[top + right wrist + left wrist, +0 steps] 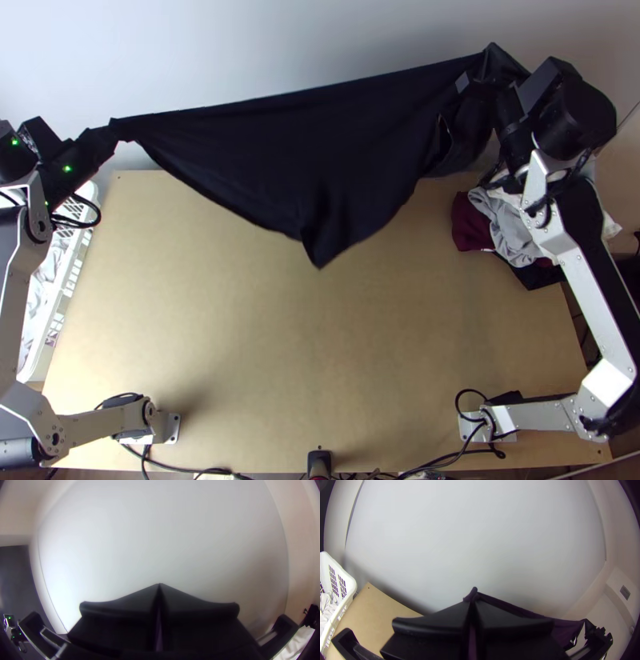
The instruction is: Fold the t-shirt
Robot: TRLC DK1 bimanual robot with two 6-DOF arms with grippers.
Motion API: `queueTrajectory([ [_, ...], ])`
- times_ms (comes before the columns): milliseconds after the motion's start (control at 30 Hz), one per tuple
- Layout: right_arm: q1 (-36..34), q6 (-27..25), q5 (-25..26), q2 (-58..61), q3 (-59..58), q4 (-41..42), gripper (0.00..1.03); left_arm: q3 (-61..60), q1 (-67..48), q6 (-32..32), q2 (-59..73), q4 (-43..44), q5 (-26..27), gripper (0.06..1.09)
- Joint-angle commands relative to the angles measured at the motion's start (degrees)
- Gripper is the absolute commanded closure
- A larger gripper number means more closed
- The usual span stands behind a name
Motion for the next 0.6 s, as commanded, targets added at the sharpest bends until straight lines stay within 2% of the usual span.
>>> queueTrajectory([
  [0,4.28,-0.09,-0.43,-7.01,-3.35,-8.04,1.0,0.69,1.43,-0.03,3.53,0.84,-2.22,1.05],
  [133,10.0,-0.79,-1.92,-15.89,-9.76,-13.93,1.0,0.34,1.96,-0.03,5.12,1.8,-2.4,1.05],
  [267,16.32,-1.15,-6.85,-22.39,-16.0,-23.6,1.0,-0.01,1.79,-0.12,5.56,2.24,-2.4,1.05],
  [367,20.98,-3.7,-11.33,-25.55,-22.68,-31.77,1.0,0.08,1.08,-0.12,5.38,2.42,-2.31,1.05],
  [400,22.21,-4.22,-11.68,-26.35,-25.32,-33.53,0.94,0.08,0.82,-0.12,5.2,2.51,-2.31,1.05],
  [500,23.62,-4.4,-15.63,-28.46,-33.85,-37.39,0.35,0.08,0.2,-0.03,5.03,2.68,-2.4,1.05],
  [533,23.62,-4.66,-17.39,-28.81,-36.57,-38.01,0.18,-0.01,0.12,0.06,5.03,2.68,-2.4,1.05],
  [567,23.62,-5.1,-17.83,-28.81,-39.03,-37.75,0.05,-0.1,0.03,0.23,5.03,2.68,-2.4,1.05],
])
